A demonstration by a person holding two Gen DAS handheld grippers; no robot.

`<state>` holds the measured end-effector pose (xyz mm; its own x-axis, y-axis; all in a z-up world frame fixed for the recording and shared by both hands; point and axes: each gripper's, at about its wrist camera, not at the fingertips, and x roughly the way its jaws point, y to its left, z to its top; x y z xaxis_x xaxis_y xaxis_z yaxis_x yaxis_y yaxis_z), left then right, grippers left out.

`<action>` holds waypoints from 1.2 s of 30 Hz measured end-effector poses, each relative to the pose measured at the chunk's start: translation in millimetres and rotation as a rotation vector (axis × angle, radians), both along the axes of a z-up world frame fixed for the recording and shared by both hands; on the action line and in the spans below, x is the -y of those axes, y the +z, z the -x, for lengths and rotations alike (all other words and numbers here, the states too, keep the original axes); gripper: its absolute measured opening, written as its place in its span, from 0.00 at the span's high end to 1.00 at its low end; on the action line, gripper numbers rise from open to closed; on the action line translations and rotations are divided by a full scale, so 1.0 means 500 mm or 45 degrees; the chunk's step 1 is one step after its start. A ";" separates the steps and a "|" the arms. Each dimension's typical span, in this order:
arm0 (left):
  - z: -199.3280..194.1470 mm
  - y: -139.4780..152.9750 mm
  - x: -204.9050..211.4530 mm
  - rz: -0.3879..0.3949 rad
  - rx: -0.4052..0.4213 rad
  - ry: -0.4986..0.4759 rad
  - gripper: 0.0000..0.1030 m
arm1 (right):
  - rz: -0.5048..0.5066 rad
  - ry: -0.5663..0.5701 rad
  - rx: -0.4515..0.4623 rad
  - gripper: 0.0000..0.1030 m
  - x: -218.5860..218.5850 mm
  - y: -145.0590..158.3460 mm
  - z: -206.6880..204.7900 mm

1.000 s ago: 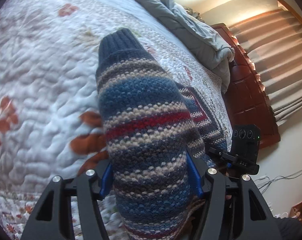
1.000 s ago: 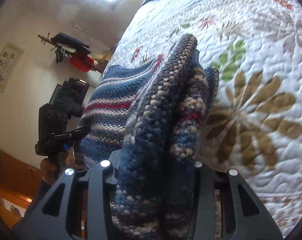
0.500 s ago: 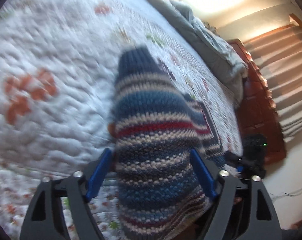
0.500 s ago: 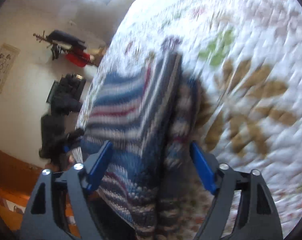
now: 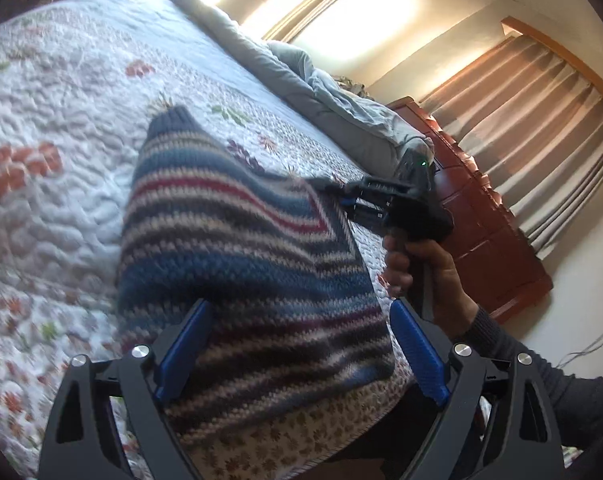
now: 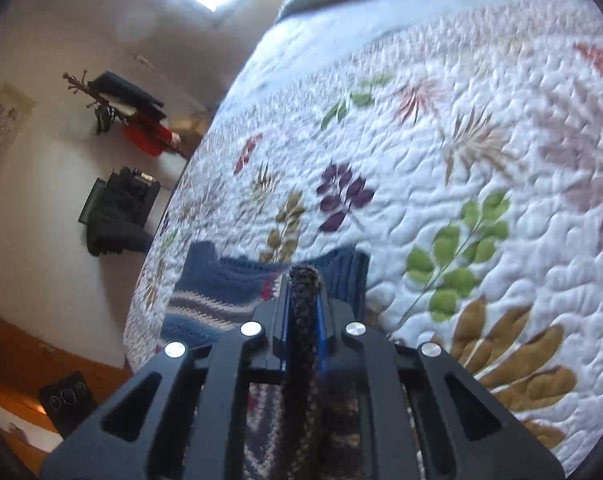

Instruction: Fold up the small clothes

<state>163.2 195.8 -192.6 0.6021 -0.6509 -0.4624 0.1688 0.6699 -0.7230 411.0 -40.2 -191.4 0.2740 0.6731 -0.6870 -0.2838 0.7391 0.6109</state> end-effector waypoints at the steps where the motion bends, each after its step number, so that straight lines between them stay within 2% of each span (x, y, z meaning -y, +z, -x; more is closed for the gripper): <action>1: 0.008 -0.007 -0.001 0.006 -0.006 -0.004 0.12 | 0.034 -0.028 -0.025 0.92 0.007 -0.021 -0.002; 3: 0.013 -0.021 0.000 0.031 -0.033 -0.017 0.12 | 0.105 -0.041 -0.105 0.91 0.009 -0.069 -0.007; 5: 0.013 -0.030 -0.001 0.042 -0.044 -0.017 0.12 | 0.135 -0.034 -0.083 0.87 0.008 -0.078 0.008; 6: 0.014 -0.030 -0.001 0.042 -0.049 -0.016 0.12 | 0.123 -0.038 -0.073 0.85 0.012 -0.067 0.016; 7: 0.014 -0.029 -0.002 0.043 -0.052 -0.015 0.12 | 0.124 -0.051 -0.044 0.78 0.019 -0.050 0.026; 10: 0.011 -0.033 -0.004 0.051 -0.060 -0.015 0.12 | 0.120 -0.033 0.126 0.76 0.040 0.044 0.104; 13: 0.006 -0.039 -0.007 0.069 -0.072 -0.007 0.12 | 0.122 0.104 0.172 0.77 0.022 0.086 0.199; 15: 0.005 -0.045 -0.008 0.069 -0.082 -0.003 0.12 | 0.179 0.163 0.138 0.78 0.011 0.063 0.235; 17: 0.001 -0.050 -0.007 0.060 -0.100 -0.001 0.12 | 0.251 0.156 0.074 0.82 0.012 0.018 0.242; 19: -0.001 -0.055 -0.007 0.079 -0.121 -0.005 0.12 | 0.313 0.114 0.092 0.86 0.026 -0.001 0.247; 20: -0.001 -0.055 -0.008 0.081 -0.130 0.002 0.12 | 0.308 0.083 0.094 0.77 0.039 0.004 0.253; 22: 0.000 -0.053 -0.009 0.081 -0.147 0.011 0.12 | 0.250 0.081 0.109 0.78 0.054 0.031 0.283; 25: 0.002 -0.052 -0.012 0.103 -0.165 0.025 0.09 | 0.215 0.176 0.176 0.78 0.044 0.062 0.363; 27: 0.002 -0.055 -0.011 0.095 -0.170 0.031 0.09 | 0.254 0.206 0.161 0.78 0.036 0.040 0.399; 29: 0.002 -0.057 -0.006 0.077 -0.176 0.033 0.09 | 0.324 0.160 0.112 0.83 0.043 0.003 0.397; 30: 0.000 -0.058 -0.004 0.071 -0.184 0.036 0.09 | 0.336 0.136 0.085 0.81 0.051 -0.011 0.396; 31: 0.000 -0.056 -0.002 0.062 -0.193 0.042 0.09 | 0.326 0.120 0.051 0.70 0.060 -0.018 0.395; 32: 0.000 -0.051 0.002 0.053 -0.201 0.049 0.09 | 0.298 0.104 0.015 0.70 0.069 -0.018 0.399; 34: 0.007 -0.039 0.009 0.018 -0.237 0.075 0.07 | 0.259 0.076 0.024 0.68 0.084 0.003 0.421; 36: 0.035 -0.005 0.023 -0.097 -0.235 0.144 0.04 | 0.230 0.046 0.036 0.49 0.101 0.030 0.461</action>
